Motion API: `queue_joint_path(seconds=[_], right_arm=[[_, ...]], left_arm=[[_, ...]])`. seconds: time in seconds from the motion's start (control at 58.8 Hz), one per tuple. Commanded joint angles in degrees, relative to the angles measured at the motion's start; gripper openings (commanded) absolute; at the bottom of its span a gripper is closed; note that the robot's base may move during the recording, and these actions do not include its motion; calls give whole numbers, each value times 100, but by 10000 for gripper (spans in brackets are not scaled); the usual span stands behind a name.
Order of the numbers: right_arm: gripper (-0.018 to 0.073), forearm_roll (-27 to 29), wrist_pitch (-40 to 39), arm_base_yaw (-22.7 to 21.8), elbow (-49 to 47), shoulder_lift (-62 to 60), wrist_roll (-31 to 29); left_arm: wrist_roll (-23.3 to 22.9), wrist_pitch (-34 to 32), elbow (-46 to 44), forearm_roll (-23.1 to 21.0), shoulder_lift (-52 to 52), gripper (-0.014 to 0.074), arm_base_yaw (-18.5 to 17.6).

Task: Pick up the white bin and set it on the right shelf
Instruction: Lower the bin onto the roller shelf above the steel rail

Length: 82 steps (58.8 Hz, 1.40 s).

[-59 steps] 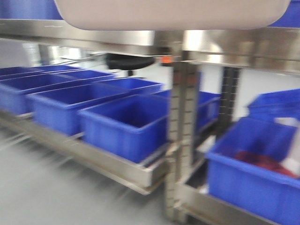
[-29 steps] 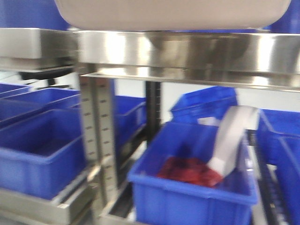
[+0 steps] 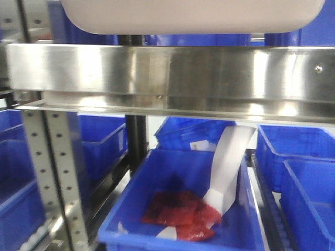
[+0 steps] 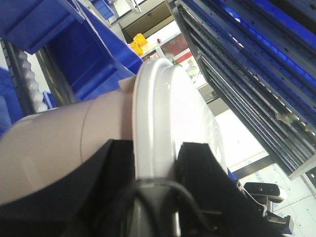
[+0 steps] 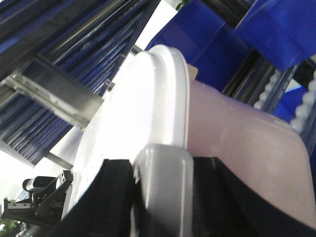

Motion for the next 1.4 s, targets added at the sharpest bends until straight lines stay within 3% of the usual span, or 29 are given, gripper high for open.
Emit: queue_joint_path(seconds=[0.0, 1.379], right_arm=[[66, 592, 1608, 238, -254, -201, -75], [66, 592, 1297, 238, -254, -201, -75]], left_arm=[[88, 1916, -213, -62, -216, -126, -350], [88, 1916, -213, -62, -216, -126, -350]])
